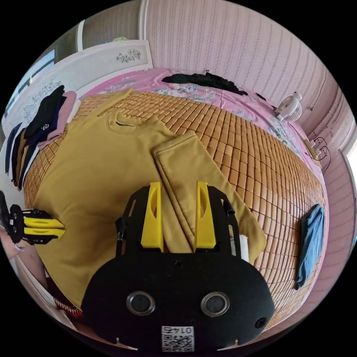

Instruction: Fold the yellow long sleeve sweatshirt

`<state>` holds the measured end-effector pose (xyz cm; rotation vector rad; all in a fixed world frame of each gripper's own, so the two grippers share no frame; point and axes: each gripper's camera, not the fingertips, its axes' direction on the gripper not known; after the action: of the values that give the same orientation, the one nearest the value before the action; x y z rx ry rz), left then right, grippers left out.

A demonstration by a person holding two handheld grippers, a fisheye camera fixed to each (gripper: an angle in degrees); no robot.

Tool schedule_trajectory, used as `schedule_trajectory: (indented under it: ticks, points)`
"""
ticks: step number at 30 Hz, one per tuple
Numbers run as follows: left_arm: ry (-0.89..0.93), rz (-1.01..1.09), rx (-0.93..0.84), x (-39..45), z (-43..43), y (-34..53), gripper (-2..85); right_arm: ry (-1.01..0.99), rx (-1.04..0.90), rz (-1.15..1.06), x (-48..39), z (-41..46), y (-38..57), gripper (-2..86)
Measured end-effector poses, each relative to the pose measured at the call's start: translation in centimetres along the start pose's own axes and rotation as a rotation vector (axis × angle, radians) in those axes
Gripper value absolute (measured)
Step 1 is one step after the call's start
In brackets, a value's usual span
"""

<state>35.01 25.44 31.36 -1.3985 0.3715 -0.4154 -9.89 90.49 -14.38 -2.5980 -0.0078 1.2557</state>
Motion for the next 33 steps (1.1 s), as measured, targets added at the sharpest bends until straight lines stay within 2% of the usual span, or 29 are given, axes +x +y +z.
schedule_trajectory:
  ticks: [2, 4, 7, 9, 11, 15, 20, 24, 28, 30, 32, 33]
  points:
    - [0.008, -0.006, -0.004, 0.1, 0.4, -0.3, 0.6, 0.016, -0.064, -0.004, 0.9, 1.1, -0.1, 7.0]
    - [0.034, -0.029, -0.025, -0.1, 1.0, -1.0, 0.9, -0.033, -0.022, 0.037, 3.1, -0.6, 1.0, 3.7]
    - [0.056, -0.033, -0.043, 0.0, 1.6, -1.8, 2.1, -0.082, 0.153, 0.177, 8.1, -6.9, 6.1, 3.0]
    - [0.056, -0.026, -0.049, 0.3, 1.7, -2.3, 3.4, -0.081, 0.311, 0.32, 12.4, -13.3, 13.6, 2.9]
    - [0.06, -0.001, -0.034, 1.0, 1.5, -2.9, 4.5, -0.046, 0.367, 0.433, 15.1, -17.2, 20.5, 3.2]
    - [0.069, 0.062, 0.044, 3.1, 0.3, -5.6, 5.1, 0.172, 0.36, 0.685, 18.3, -21.4, 34.5, 5.4]
    - [0.117, 0.112, 0.042, 5.1, 1.5, -11.4, 5.1, 0.159, 0.447, 0.912, 23.2, -23.8, 41.5, 8.6]
    - [0.066, 0.17, 0.008, 7.2, 3.9, -17.1, 5.3, 0.216, 0.511, 0.939, 25.1, -25.6, 43.2, 11.9]
    - [0.07, 0.176, -0.037, 9.1, 6.9, -22.3, 5.4, 0.06, 0.506, 0.812, 25.9, -25.5, 41.4, 12.8]
    - [0.059, 0.181, -0.055, 10.0, 8.4, -24.2, 5.4, 0.039, 0.297, 0.651, 25.8, -22.6, 38.3, 13.0]
    - [0.07, 0.163, -0.084, 10.6, 10.0, -25.8, 5.0, 0.038, 0.15, 0.666, 26.5, -20.6, 37.4, 11.1]
    - [0.08, 0.146, -0.097, 10.9, 11.0, -26.7, 4.6, 0.068, 0.149, 0.634, 26.6, -21.0, 37.2, 7.9]
